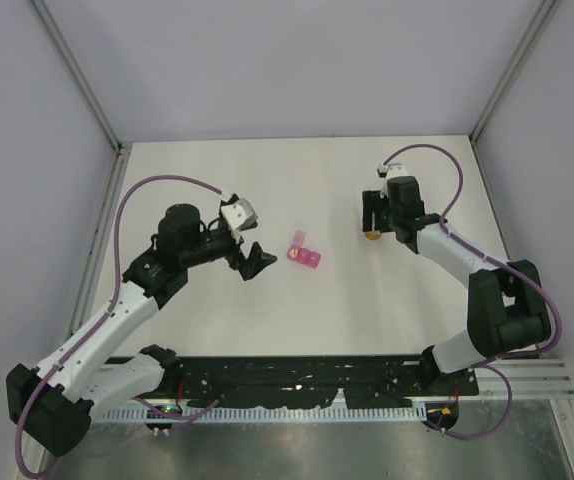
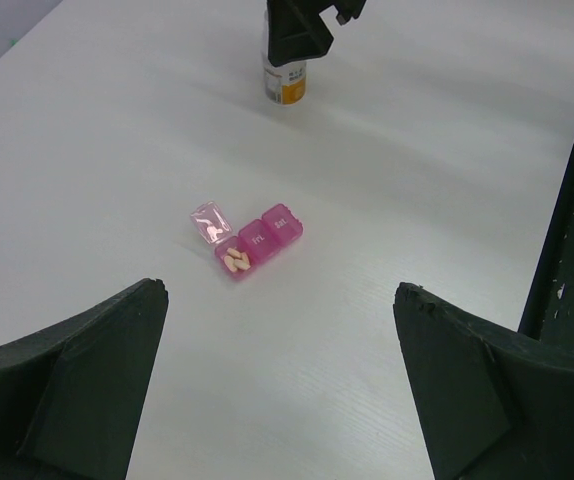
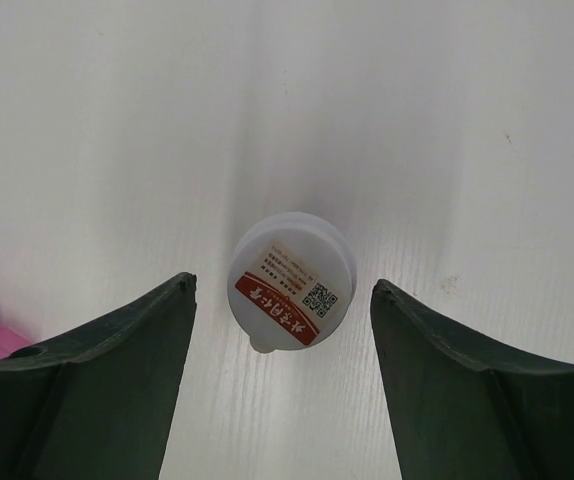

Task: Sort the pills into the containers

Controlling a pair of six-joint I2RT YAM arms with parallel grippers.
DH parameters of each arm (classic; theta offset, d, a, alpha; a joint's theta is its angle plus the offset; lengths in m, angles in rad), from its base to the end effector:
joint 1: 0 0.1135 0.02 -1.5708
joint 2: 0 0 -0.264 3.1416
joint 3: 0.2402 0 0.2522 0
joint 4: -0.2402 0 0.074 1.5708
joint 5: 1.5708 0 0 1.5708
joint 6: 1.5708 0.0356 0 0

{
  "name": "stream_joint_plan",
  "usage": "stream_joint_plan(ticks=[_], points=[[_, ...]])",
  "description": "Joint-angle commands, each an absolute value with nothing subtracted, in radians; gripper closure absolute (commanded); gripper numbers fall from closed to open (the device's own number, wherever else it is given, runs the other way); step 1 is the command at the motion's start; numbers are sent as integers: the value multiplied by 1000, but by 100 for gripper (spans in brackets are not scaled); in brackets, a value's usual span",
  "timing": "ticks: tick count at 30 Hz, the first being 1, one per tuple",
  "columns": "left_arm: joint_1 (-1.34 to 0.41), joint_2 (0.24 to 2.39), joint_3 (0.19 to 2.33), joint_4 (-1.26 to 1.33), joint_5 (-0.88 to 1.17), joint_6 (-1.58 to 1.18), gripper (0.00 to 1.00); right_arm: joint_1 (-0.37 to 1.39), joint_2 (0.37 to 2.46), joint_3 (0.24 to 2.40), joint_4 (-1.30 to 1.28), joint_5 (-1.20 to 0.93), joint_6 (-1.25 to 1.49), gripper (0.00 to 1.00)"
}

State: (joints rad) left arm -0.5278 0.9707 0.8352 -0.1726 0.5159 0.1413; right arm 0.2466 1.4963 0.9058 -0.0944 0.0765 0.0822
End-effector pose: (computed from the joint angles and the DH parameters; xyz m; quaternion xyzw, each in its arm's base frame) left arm 0.1827 -0.1269 0.3259 0.3985 0.6878 -0.3117 0.5205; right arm 0.3130 0.0760 0.2210 -0.0578 0.9011 0.0360 0.4282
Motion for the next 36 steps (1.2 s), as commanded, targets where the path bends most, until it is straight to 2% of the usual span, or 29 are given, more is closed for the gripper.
stream_joint_plan(ticks=[1,20,29,34,36], points=[[-520,957,841,-123,515,132,0,245,1424,962,-71,80,81,25],[-515,968,842,-117,502,130,0,245,1339,1009,-101,86,48,23],[-514,983,836,-106,465,117,0,247,1207,993,-98,118,5,20],[-508,994,830,-83,439,89,0,244,1141,965,-100,137,5,10],[-506,1002,834,-81,427,81,0,244,1112,960,-109,137,5,2]])
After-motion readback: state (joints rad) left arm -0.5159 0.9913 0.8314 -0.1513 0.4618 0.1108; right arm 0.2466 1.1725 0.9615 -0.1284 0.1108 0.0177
